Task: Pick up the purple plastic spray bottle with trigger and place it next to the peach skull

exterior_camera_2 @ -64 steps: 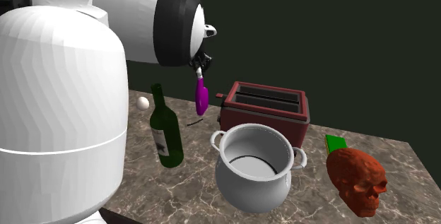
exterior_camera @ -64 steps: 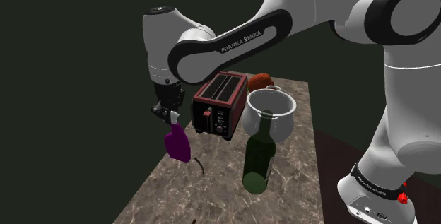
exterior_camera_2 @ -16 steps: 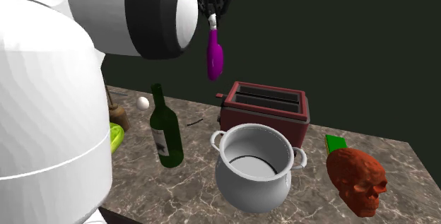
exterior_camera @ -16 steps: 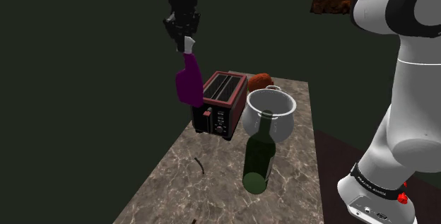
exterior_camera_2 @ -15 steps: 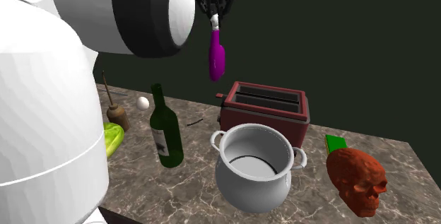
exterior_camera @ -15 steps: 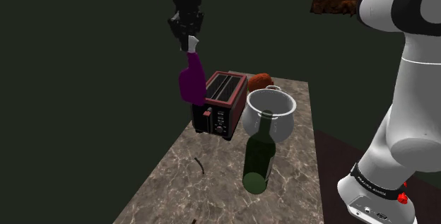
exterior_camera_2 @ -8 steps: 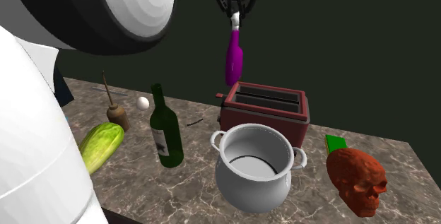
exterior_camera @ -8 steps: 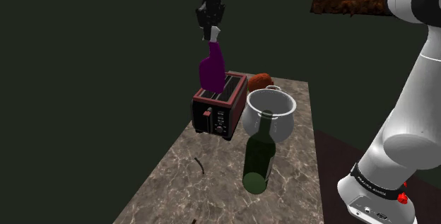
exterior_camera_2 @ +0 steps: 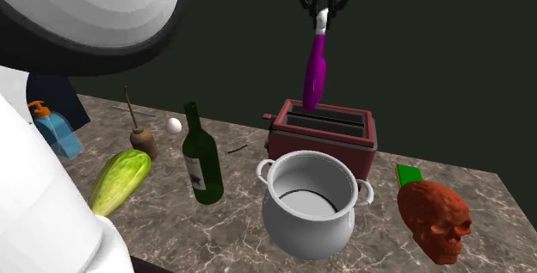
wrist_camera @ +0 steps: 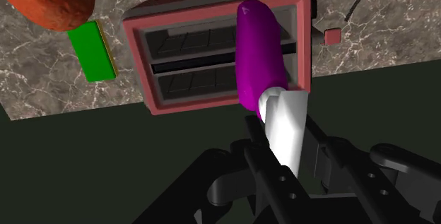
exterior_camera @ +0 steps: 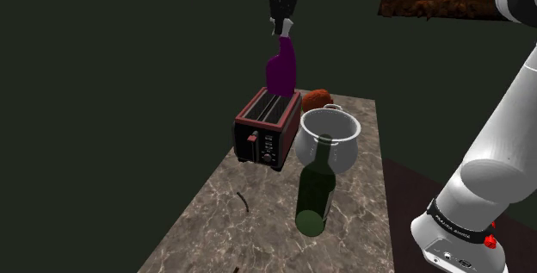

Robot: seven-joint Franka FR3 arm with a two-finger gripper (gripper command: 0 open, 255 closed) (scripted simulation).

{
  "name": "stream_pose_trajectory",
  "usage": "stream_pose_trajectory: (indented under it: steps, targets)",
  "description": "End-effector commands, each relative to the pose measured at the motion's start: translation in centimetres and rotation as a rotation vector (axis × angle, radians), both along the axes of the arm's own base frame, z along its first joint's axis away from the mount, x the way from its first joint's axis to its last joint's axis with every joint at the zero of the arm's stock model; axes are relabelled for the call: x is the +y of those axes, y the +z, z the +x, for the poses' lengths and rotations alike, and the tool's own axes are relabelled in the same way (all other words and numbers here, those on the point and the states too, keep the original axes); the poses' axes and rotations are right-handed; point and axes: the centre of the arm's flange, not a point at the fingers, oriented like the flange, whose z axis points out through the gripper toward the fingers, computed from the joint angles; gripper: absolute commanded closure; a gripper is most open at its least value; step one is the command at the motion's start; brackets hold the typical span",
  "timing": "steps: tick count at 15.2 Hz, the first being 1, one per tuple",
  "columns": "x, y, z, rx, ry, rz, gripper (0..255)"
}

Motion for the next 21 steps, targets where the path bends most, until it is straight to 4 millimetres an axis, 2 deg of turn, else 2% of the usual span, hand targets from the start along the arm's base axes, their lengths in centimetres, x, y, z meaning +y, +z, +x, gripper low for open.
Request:
stream_pose_trajectory:
  steps: [1, 16, 17, 21]
  targets:
    - [-2.9, 0.3, 0.1, 0.0, 0.002, 0.0, 255]
    - [-22.4, 3.9, 0.4, 0.0, 0.002, 0.0, 255]
    - [-24.6, 4.3, 0.4, 0.0, 0.002, 0.0, 255]
    - [-24.6, 2.2, 0.4, 0.0, 0.002, 0.0, 255]
